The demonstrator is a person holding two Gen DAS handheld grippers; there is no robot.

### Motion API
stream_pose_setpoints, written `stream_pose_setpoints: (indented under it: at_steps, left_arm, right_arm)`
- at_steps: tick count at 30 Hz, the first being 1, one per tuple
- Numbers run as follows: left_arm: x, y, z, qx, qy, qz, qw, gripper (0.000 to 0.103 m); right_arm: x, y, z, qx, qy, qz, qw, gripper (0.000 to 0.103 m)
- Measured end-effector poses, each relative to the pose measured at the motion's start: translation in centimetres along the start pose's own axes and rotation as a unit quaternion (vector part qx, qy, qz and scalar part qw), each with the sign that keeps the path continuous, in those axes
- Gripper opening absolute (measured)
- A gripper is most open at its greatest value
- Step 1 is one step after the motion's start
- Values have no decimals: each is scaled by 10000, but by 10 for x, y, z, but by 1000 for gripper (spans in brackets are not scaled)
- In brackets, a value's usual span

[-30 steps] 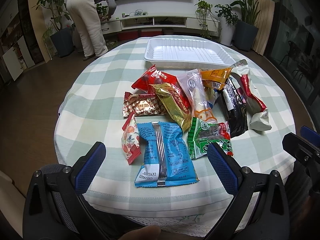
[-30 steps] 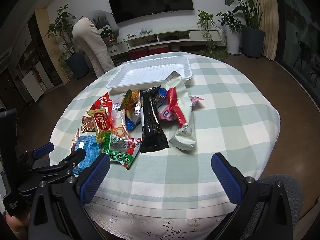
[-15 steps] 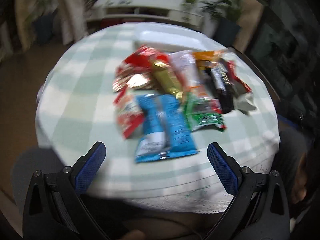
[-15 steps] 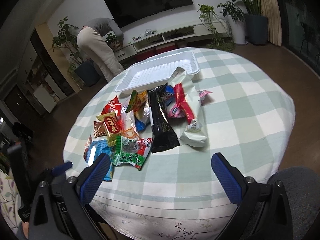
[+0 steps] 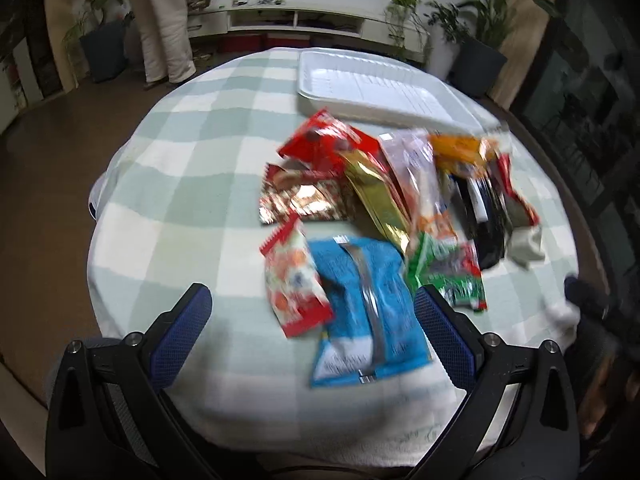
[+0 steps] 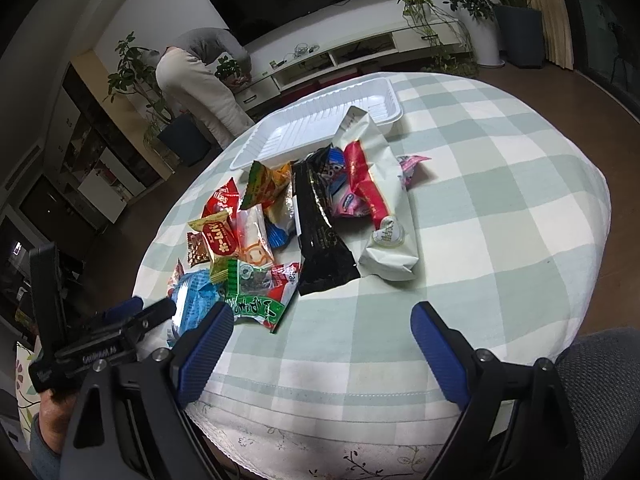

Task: Organize snacks
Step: 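Reach the left gripper to the small red-white candy packet and grasp it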

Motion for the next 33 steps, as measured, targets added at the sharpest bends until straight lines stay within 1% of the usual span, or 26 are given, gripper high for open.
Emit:
stream_pose_setpoints:
  at_steps: [2, 4, 5, 7, 10, 12, 15, 16, 17, 19, 23, 27, 31, 33]
  left_arm:
    - [10, 9, 0, -5, -12, -130, 9999, 101]
    - [20, 13, 5, 67, 97, -81, 9999, 101]
    - [21, 13, 9, 156, 148, 23, 9998, 101]
    - [18, 11, 16, 265, 182, 210, 9993, 101]
    - [13, 8, 20, 244, 185, 347, 9989, 101]
    - [13, 8, 28, 321, 227, 343, 9986, 101]
    - [16, 10, 37, 407, 96, 286, 9987, 99]
    - [17, 10, 37, 413, 5, 293, 9987, 91]
    - [17, 10, 38, 445, -93, 274, 9986, 79]
    - [18, 11, 39, 486, -250, 206, 9983, 68]
    - [22, 13, 38, 460, -386, 78, 9982, 68]
    - [27, 10, 38, 428, -200, 172, 9987, 68]
    - [35, 4, 44, 445, 314, 401, 9977, 68]
    - [38, 3, 46, 456, 355, 382, 9976, 68]
  right_arm:
    - [-1, 2, 0, 0, 9, -17, 10000, 93]
    - [2, 3, -1, -19, 27, -65, 10000, 93]
    - [4, 4, 1, -9, 51, -93, 9999, 93]
    - [11, 2, 7, 82, 116, -185, 9997, 91]
    - [23, -5, 17, 300, 199, -315, 9989, 90]
    - [27, -7, 20, 369, 208, -375, 9984, 90]
    - [30, -7, 22, 390, 174, -441, 9981, 90]
    - [30, -6, 22, 395, 159, -448, 9981, 90]
    - [31, -6, 23, 399, 145, -451, 9981, 90]
    - [32, -6, 26, 439, 124, -456, 9979, 90]
    - [38, -8, 32, 529, 137, -544, 9970, 90]
    - [43, -10, 36, 600, 148, -600, 9963, 90]
    - [47, -11, 39, 642, 137, -633, 9958, 90]
    - [49, -12, 42, 675, 136, -658, 9955, 90]
Point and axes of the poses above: each gripper's, at about its wrist camera, not at the fingertips, and z roughly the way its jaws point, x to its left, y to its top, the point moved 9 cm from there along z, roughly the way its jaws point, and after that the axes turned 13 degrees about y, right-handed, at the moved point
